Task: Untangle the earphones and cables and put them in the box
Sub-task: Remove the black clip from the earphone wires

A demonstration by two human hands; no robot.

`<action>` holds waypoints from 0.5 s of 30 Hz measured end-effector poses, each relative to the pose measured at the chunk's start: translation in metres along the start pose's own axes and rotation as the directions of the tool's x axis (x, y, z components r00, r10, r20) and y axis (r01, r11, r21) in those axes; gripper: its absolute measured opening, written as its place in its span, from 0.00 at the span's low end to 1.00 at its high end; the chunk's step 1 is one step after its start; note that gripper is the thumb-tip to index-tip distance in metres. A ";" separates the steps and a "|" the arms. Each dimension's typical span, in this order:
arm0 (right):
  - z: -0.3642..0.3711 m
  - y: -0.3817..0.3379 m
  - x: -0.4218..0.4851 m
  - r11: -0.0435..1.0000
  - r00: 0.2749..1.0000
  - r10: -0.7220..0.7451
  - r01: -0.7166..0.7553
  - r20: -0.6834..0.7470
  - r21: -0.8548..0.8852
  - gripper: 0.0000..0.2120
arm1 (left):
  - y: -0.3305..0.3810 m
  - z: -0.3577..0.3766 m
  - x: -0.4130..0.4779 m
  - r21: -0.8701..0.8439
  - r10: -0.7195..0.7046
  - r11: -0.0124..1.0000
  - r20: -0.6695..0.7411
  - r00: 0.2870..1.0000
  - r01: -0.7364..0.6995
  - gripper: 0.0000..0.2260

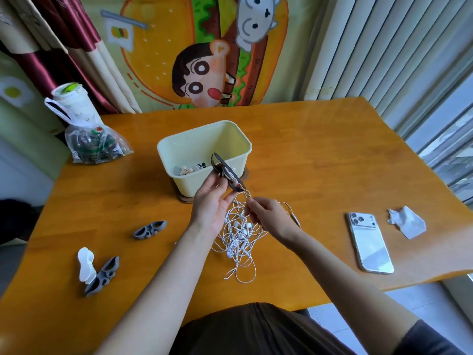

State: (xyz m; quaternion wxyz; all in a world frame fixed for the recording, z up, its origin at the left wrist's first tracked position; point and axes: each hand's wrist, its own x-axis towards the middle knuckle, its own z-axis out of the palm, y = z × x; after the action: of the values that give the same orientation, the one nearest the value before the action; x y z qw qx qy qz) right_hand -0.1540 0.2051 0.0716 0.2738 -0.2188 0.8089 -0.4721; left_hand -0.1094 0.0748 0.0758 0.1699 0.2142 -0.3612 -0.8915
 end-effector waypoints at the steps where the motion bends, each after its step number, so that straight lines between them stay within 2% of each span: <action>1: 0.001 0.000 -0.001 0.999 1.000 -0.016 0.016 -0.002 -0.040 0.18 | -0.002 0.000 0.000 0.018 0.011 1.000 -0.038 0.999 -0.011 0.16; 6: 0.004 0.001 -0.007 0.973 0.995 -0.099 0.100 0.017 -0.210 0.17 | -0.003 -0.002 -0.001 0.201 0.118 0.976 -0.147 0.982 -0.087 0.14; 9: 0.002 0.000 -0.008 0.967 0.993 -0.115 0.117 0.025 -0.226 0.17 | -0.004 -0.008 0.002 0.256 0.129 0.964 -0.188 0.974 -0.078 0.15; 11: 0.003 -0.004 -0.009 0.965 0.990 -0.138 0.142 0.033 -0.222 0.16 | -0.007 -0.014 0.005 0.372 0.176 0.924 -0.211 0.962 -0.088 0.16; 12: 0.003 -0.007 -0.010 0.960 0.987 -0.156 0.160 0.037 -0.229 0.16 | -0.009 -0.017 0.006 0.486 0.239 0.866 -0.191 0.952 -0.120 0.15; 13: 0.004 -0.010 -0.011 0.955 0.984 -0.172 0.176 0.040 -0.240 0.16 | -0.011 -0.019 0.007 0.619 0.320 0.766 -0.133 0.938 -0.173 0.15; 15: 0.002 -0.017 -0.010 0.948 0.982 -0.187 0.190 0.037 -0.254 0.15 | -0.015 -0.023 0.008 0.805 0.417 0.518 0.056 0.907 -0.288 0.15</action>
State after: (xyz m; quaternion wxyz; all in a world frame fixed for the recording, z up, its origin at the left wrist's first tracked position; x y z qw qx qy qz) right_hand -0.1432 0.2026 0.0881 0.2019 -0.3313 0.8369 -0.3862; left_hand -0.1068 0.0681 0.0484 0.2587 0.2527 -0.7432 -0.5629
